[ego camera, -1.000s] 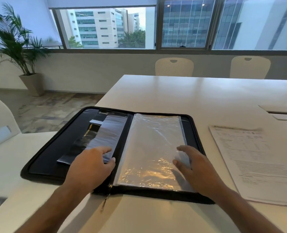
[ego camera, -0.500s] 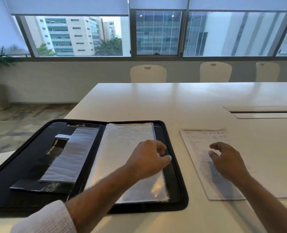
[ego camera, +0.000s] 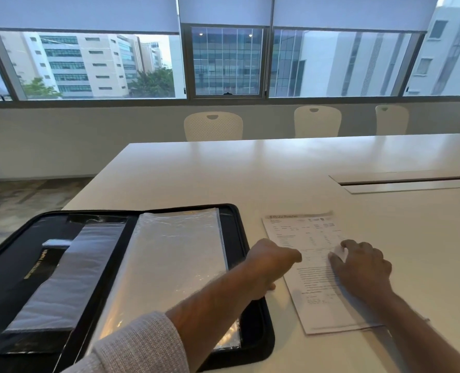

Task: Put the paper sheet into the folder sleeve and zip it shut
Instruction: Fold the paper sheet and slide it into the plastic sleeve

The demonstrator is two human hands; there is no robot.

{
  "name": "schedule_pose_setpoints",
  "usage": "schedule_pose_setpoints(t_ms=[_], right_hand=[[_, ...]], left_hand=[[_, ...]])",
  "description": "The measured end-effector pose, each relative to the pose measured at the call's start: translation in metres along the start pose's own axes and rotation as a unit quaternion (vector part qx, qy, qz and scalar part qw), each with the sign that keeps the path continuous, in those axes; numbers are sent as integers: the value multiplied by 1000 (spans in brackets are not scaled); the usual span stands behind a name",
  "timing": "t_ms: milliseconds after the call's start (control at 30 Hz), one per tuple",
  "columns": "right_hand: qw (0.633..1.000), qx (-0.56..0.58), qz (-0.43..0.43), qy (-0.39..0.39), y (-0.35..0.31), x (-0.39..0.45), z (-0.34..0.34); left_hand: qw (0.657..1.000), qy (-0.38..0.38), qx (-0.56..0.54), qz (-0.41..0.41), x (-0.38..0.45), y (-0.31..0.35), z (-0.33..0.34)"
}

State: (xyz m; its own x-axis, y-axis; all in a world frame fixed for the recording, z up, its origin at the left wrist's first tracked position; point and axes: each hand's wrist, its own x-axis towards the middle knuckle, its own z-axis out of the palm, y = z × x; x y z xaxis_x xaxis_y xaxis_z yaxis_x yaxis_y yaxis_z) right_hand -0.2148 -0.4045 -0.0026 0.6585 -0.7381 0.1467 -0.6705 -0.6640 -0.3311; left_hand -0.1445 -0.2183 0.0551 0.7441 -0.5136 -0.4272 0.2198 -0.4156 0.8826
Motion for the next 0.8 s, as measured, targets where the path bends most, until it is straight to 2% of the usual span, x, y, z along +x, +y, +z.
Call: schedule_pose_setpoints(t_ms=[167,300,367,600,800], right_hand=[[1000,-15,-14,0,4,1,3],[1000,-19,-21,7,6,2,6],[999,-26,-22,7,6,2,7],[999,-36,-28,-1,6,4,9],[999,-20,-27,12,5,1,7]], left_hand=[[993,-24,-111,-24,-3,10,19],[986,24,-164,-33,4,12,28],[981,20,-186,-53,4,15,29],[990,16,-115,-86,15,7,30],[999,41,-27,8,27,-1,38]])
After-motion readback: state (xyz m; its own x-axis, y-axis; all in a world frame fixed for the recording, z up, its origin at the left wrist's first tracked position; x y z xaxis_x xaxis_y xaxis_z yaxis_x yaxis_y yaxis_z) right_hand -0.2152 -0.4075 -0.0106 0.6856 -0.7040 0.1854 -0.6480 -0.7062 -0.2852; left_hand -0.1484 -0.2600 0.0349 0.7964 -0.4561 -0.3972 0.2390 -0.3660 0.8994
